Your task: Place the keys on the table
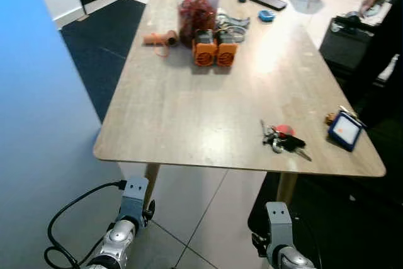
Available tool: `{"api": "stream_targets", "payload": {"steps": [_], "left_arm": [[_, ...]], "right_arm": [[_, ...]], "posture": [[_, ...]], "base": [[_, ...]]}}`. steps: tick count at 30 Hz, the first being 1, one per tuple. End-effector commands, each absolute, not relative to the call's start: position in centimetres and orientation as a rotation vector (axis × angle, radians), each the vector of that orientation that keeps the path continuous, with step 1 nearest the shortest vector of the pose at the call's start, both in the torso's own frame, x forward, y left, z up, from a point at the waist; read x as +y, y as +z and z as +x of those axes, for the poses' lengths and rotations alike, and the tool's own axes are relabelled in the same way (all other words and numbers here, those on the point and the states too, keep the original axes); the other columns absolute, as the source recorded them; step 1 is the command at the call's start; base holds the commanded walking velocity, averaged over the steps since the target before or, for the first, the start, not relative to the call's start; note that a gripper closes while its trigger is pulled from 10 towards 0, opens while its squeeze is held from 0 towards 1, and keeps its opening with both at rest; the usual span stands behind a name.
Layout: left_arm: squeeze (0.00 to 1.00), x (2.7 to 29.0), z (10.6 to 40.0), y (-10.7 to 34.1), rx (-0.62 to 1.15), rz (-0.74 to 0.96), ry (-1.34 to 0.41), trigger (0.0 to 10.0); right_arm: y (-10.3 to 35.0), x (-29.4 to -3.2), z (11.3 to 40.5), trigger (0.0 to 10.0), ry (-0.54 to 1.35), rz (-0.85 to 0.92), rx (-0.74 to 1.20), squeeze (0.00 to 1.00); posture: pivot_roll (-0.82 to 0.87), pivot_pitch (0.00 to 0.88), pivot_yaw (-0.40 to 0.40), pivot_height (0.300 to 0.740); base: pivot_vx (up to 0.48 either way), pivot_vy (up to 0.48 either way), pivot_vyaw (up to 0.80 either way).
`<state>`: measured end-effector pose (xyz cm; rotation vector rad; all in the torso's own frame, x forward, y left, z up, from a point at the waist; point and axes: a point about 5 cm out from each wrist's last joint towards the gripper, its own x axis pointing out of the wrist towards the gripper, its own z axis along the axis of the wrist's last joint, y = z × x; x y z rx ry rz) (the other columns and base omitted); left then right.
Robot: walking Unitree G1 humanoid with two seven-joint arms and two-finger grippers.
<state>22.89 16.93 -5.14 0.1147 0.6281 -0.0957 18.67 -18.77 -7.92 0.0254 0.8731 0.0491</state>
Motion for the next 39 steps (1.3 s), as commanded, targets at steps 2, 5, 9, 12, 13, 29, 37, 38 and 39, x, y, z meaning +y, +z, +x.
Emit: {"api": "stream_targets", "payload": {"steps": [2,5,9,12,13,29,37,38,39], "left_arm": [[0.00,17.2,22.4,-5.4,0.640,0.108,-0.085,10.0],[0.00,17.2,22.4,-5.4,0.642,0.106,-0.085,10.0],[0.00,17.2,22.3,-5.5,0.643,0.105,-0.087,10.0],[0.00,17.2,22.3,-5.5,0.643,0.105,-0.088,10.0],[0.00,17.2,22.3,-5.5,0.643,0.104,-0.088,10.0],[0.00,17.2,22.2,-5.5,0.639,0.083,-0.095,10.0],[0.00,17.3,22.1,-5.5,0.645,0.094,-0.100,10.0],[0.00,17.4,22.1,-5.6,0.647,0.095,-0.099,10.0],[0.00,17.4,22.1,-5.6,0.647,0.095,-0.099,10.0]], "right_arm": [[-8.1,-18.9,18.2,10.0,0.048,0.022,0.886,0.00],[-8.1,-18.9,18.1,10.0,0.050,0.022,0.886,0.00],[-8.2,-18.9,18.1,10.0,0.054,0.022,0.888,0.00],[-8.2,-18.8,18.1,10.0,0.055,0.022,0.888,0.00],[-8.2,-18.8,18.1,10.0,0.056,0.023,0.888,0.00],[-8.3,-18.6,17.8,10.0,0.067,0.025,0.903,0.00],[-8.6,-19.0,17.1,10.0,0.015,0.049,0.916,0.00],[-8.7,-19.3,16.9,10.0,-0.005,0.060,0.918,0.00],[-8.7,-19.3,16.9,10.0,-0.005,0.060,0.918,0.00]], "posture": [[0.05,0.066,-0.056,0.740],[0.05,0.066,-0.055,0.740],[0.05,0.067,-0.055,0.740],[0.05,0.067,-0.055,0.740],[0.05,0.067,-0.055,0.740],[0.05,0.067,-0.056,0.740],[0.05,0.066,-0.049,0.740],[0.05,0.066,-0.049,0.740],[0.05,0.066,-0.049,0.740]], "base": [[0.000,0.000,0.80],[0.000,0.000,0.80],[0.000,0.000,0.80],[0.000,0.000,0.80],[0.000,0.000,0.80],[0.000,0.000,0.80],[0.000,0.000,0.80],[0.000,0.000,0.80],[0.000,0.000,0.80]]}}
